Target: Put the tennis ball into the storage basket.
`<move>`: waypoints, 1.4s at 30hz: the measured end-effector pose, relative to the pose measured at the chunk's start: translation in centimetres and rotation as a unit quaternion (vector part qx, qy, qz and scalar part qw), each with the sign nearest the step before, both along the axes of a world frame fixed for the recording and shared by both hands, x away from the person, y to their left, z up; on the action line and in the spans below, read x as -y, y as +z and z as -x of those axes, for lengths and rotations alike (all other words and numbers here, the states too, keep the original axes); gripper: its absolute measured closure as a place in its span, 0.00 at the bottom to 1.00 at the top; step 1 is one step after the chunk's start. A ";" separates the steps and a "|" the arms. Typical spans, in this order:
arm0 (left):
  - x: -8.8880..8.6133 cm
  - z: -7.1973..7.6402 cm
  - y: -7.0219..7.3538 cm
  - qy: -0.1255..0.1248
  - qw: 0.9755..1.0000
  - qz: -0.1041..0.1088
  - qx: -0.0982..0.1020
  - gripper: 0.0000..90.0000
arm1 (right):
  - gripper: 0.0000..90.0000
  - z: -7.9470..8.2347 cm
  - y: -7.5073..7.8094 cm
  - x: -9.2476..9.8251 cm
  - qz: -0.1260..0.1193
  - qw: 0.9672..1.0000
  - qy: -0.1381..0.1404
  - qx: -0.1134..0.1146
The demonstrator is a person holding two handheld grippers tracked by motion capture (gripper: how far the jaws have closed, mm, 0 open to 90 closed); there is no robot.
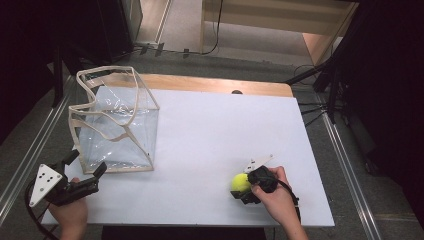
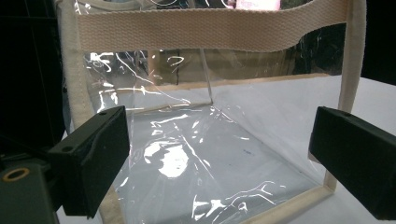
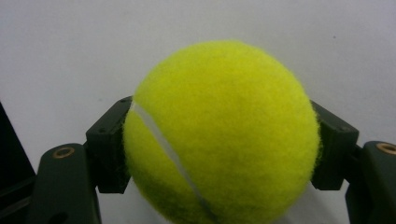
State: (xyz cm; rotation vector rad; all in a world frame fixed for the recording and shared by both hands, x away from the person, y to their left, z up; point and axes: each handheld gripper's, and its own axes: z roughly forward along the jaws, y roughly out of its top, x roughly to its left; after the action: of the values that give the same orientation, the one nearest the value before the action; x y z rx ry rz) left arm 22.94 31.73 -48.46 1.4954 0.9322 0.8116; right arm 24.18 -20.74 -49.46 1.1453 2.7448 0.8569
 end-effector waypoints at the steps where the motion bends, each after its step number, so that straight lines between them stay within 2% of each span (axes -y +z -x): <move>1: 0.0 0.0 0.0 0.000 1.000 0.000 0.000 0.06 | 0.26 0.0 0.0 0.0 0.000 1.000 0.000 0.000; 9: 0.0 0.0 0.0 0.000 1.000 0.001 0.000 0.06 | 0.26 -0.5 1.1 0.1 -0.003 1.000 -0.009 0.018; 21: 0.0 0.0 0.0 0.000 1.000 0.005 0.001 0.06 | 0.26 -1.7 2.0 -0.9 -0.001 0.999 -0.003 0.033; 33: 0.0 0.0 0.0 -0.002 1.000 0.004 0.001 0.06 | 0.26 -3.1 2.9 -2.6 -0.004 0.999 0.002 0.044; 42: -0.1 0.0 0.0 -0.002 1.000 0.004 0.001 0.06 | 0.26 -4.5 3.6 -4.6 -0.007 0.998 0.018 0.053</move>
State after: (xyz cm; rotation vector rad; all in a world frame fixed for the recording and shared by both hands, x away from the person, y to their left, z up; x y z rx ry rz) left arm 22.96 31.79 -48.46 1.4894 0.9287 0.8053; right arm 28.72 -16.13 -45.87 1.0252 2.6848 0.9136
